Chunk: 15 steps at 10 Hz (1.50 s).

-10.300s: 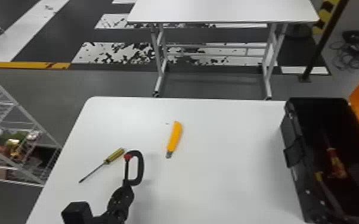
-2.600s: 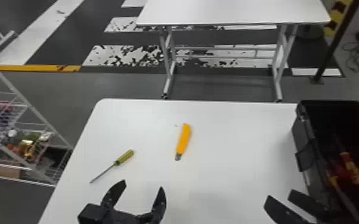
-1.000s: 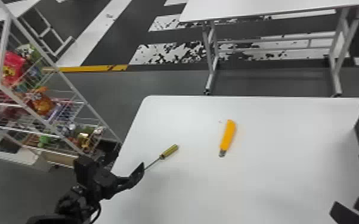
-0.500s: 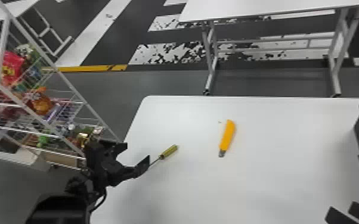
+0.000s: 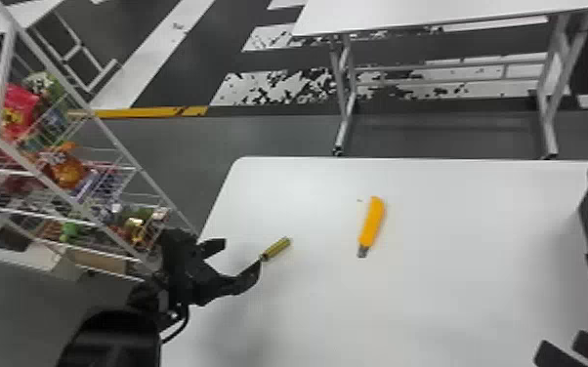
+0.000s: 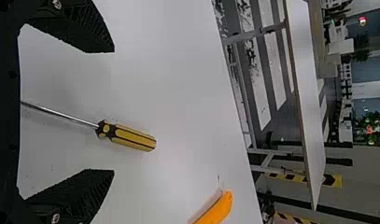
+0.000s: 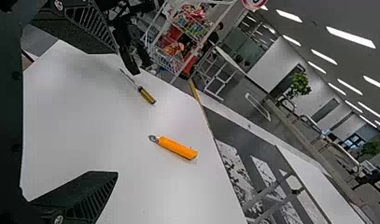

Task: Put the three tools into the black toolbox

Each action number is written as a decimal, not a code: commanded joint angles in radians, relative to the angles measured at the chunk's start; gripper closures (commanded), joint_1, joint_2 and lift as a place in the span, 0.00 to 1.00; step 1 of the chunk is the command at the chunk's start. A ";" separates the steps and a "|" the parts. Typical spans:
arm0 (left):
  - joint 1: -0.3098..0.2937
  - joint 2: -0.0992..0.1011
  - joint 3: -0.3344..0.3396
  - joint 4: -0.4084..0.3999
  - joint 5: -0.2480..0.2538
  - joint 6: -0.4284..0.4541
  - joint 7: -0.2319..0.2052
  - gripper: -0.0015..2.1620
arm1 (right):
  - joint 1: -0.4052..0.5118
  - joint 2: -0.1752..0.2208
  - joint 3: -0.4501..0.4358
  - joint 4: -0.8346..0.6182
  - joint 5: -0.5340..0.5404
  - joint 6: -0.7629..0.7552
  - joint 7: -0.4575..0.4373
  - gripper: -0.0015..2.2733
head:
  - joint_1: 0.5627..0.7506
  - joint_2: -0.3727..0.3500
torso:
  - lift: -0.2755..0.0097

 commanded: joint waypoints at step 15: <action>-0.073 0.017 -0.076 -0.009 -0.069 0.283 0.033 0.04 | -0.005 -0.040 -0.033 -0.002 -0.037 0.009 0.006 0.03 | 0.70 1.00 | 0.79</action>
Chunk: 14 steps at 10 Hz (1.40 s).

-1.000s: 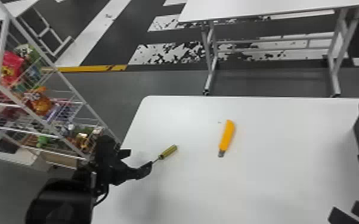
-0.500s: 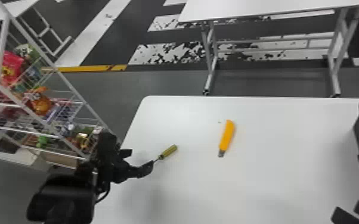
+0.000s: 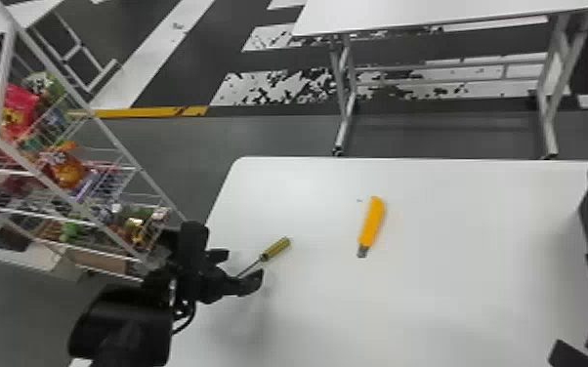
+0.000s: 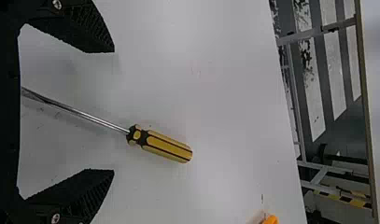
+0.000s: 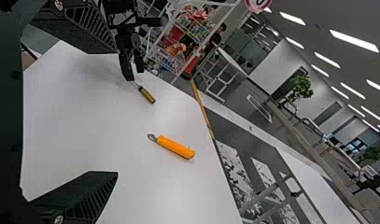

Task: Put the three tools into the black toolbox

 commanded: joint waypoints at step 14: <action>-0.017 -0.011 -0.039 0.080 -0.041 -0.051 0.028 0.37 | 0.009 -0.015 -0.037 0.015 -0.037 -0.006 0.009 0.03 | 0.70 1.00 | 0.79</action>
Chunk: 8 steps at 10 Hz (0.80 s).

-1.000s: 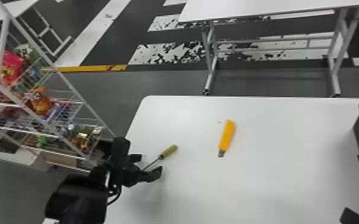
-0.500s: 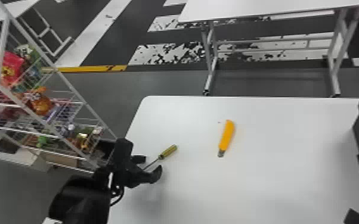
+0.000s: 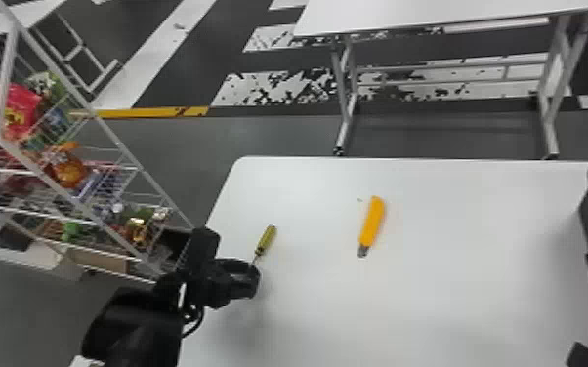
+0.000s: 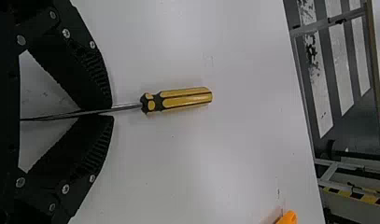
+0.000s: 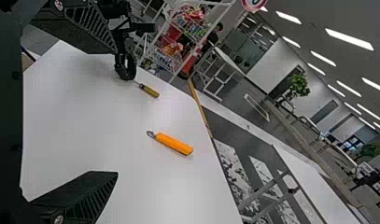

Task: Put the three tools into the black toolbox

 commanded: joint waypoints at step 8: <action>0.055 -0.038 0.002 -0.121 0.030 -0.044 0.037 0.64 | -0.040 0.004 0.009 0.049 0.009 -0.008 -0.007 0.03 | 0.70 1.00 | 0.79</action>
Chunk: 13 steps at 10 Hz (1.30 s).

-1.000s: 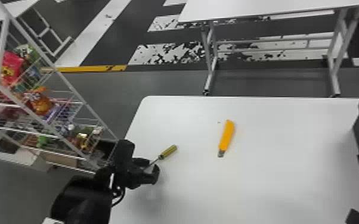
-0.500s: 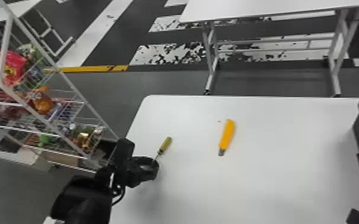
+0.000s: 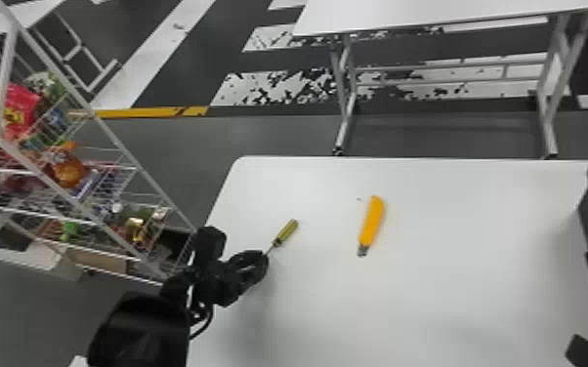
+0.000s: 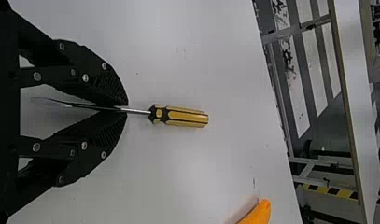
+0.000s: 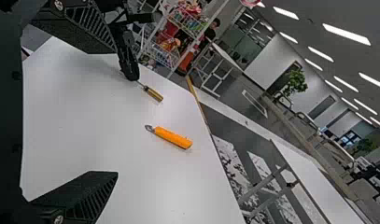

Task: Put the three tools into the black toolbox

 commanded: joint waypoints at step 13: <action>-0.020 -0.028 0.053 -0.376 0.026 0.595 0.006 0.03 | -0.062 -0.005 0.012 0.075 0.007 0.008 0.003 0.03 | 0.70 1.00 | 0.79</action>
